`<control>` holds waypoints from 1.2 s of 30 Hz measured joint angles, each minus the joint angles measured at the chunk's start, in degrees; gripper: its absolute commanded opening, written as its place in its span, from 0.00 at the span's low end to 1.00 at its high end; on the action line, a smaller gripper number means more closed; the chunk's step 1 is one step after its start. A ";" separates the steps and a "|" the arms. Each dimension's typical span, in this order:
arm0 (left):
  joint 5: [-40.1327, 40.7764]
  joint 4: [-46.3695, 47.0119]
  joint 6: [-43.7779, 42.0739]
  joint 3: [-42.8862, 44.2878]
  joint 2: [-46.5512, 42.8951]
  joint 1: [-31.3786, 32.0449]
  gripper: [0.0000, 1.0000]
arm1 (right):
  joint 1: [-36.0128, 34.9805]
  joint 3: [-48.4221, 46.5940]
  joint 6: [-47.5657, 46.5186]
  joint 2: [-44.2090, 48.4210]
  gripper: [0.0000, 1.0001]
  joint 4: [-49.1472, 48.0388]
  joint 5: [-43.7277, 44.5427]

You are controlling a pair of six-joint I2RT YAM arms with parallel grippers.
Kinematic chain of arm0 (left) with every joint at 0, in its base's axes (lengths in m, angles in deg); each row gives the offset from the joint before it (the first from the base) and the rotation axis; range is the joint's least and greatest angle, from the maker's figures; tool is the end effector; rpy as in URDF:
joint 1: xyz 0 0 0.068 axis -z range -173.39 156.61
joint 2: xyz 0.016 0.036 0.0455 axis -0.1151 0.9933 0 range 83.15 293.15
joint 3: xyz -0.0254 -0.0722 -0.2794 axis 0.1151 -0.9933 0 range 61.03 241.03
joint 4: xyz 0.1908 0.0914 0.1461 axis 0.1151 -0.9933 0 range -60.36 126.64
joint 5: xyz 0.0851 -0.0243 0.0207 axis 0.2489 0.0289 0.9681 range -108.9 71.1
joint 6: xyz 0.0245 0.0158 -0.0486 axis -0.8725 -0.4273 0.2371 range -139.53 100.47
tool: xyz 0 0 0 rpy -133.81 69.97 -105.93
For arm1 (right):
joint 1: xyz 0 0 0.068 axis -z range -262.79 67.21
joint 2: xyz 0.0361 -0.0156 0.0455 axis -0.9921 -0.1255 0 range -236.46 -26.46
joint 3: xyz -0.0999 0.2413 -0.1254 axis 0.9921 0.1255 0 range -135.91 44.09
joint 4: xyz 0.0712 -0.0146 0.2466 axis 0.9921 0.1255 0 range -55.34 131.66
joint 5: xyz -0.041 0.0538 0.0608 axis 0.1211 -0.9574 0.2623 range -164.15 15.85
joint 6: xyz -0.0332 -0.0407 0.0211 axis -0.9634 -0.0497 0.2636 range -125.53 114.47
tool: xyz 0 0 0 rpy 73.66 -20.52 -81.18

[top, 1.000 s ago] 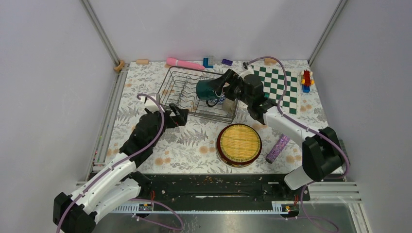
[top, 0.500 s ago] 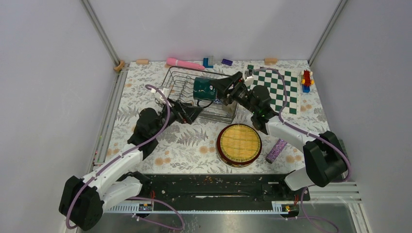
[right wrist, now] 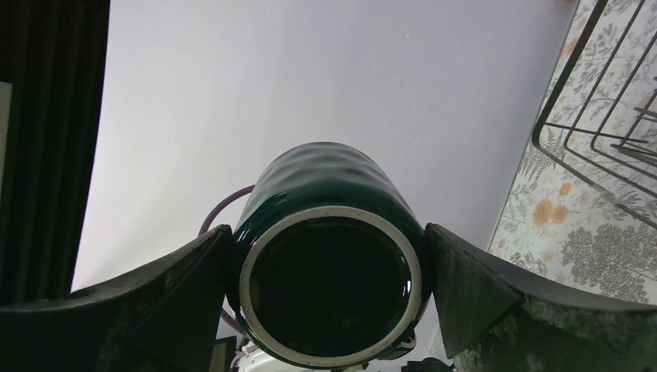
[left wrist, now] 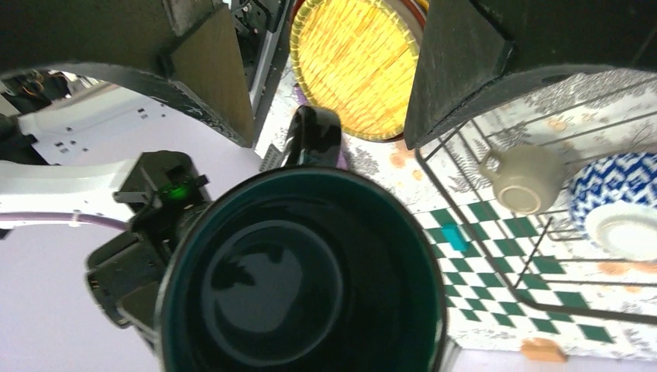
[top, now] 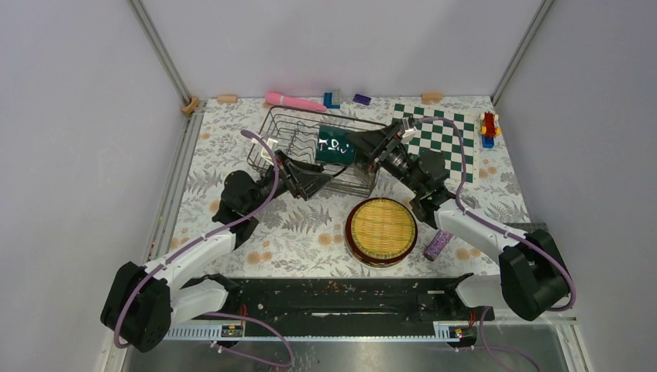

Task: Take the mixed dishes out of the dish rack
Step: Place the cup at the center of the board.

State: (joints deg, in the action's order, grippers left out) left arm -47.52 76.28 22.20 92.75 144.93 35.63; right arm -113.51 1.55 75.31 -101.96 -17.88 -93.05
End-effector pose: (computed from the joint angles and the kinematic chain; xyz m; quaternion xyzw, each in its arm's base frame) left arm 0.1939 -0.1292 0.3111 0.1183 0.6426 -0.5585 0.5111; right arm 0.2418 0.1585 0.3429 0.1194 0.5721 0.7196 0.3750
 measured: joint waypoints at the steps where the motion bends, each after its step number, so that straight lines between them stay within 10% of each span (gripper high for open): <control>1: -0.83 1.03 0.26 0.00 0.17 0.00 0.70 | -0.04 0.26 0.55 0.00 0.00 -0.63 -0.17; 20: -8.28 11.93 7.23 0.02 4.85 0.22 0.00 | -2.51 5.99 5.40 0.70 0.00 -8.63 1.46; 24: -9.66 14.10 8.52 0.00 5.75 0.35 0.00 | -2.56 7.76 6.23 1.38 0.23 -10.71 1.92; 29: -10.49 16.63 9.35 -2.32 5.84 0.61 0.00 | -3.08 10.25 5.92 2.75 0.96 -11.04 2.47; 36: -11.28 19.78 9.64 -6.08 4.11 1.07 0.00 | -3.91 12.72 3.13 8.20 1.00 -5.22 2.95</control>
State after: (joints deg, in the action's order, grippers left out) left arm -58.80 96.06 31.84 86.68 149.04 36.70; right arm -117.42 14.27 78.43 -93.77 -23.10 -90.09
